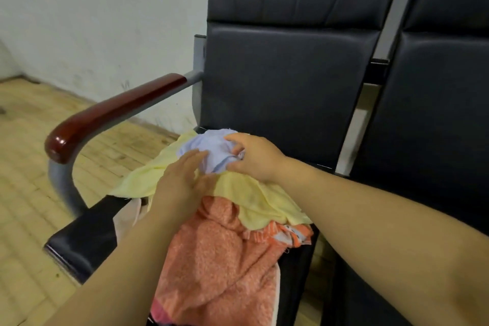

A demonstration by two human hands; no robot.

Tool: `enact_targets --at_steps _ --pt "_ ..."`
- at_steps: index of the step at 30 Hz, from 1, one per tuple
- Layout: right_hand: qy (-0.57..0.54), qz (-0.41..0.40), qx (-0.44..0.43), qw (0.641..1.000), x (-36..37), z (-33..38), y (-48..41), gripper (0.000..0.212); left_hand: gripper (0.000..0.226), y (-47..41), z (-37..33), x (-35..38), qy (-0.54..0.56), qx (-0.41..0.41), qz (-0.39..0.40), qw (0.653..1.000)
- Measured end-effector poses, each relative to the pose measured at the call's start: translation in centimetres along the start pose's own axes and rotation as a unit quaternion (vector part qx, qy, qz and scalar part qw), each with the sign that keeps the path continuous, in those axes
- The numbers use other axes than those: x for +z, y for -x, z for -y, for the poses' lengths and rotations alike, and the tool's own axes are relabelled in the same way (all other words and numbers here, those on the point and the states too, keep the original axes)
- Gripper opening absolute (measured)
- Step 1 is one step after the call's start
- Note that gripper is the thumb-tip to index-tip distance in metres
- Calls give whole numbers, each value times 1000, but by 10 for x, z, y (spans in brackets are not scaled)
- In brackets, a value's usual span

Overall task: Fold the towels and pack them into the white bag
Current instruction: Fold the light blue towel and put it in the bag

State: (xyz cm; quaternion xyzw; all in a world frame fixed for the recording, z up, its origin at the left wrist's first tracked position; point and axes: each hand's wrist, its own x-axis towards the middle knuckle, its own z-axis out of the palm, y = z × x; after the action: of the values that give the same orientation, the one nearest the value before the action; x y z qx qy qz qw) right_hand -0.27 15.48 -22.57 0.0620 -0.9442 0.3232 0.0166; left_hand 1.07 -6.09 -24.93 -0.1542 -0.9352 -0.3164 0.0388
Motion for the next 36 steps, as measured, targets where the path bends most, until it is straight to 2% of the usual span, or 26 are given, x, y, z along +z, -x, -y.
enact_targets --at_steps 2,5,9,13,19,24,27,30,34,36 --pt "-26 -11 -4 1000 -9 -1 0 64 46 -5 -9 1 22 -5 3 1000" --pt "-42 0 -6 999 -25 -3 13 56 33 -6 -19 1 62 -3 -37 997" --pt "-70 -1 -17 997 -57 5 48 39 31 3 -39 -12 99 45 -52 993" --pt "-91 -34 -8 995 -102 12 104 35 34 24 -89 -18 171 108 -41 979" --pt "-63 -98 63 991 -170 -7 239 27 34 71 -187 14 216 185 79 955" --pt "-68 -113 149 980 -193 -43 376 23 31 133 -264 62 201 237 240 920" --pt "-87 -63 201 974 -180 -72 449 22 26 174 -291 96 159 242 347 892" --pt "-129 -6 255 958 -149 -101 496 22 25 202 -297 128 95 245 419 869" --pt "-115 85 301 943 -112 -134 519 25 22 220 -288 162 44 236 463 853" --pt "-114 82 301 943 -101 -144 523 25 25 222 -285 171 29 238 459 855"
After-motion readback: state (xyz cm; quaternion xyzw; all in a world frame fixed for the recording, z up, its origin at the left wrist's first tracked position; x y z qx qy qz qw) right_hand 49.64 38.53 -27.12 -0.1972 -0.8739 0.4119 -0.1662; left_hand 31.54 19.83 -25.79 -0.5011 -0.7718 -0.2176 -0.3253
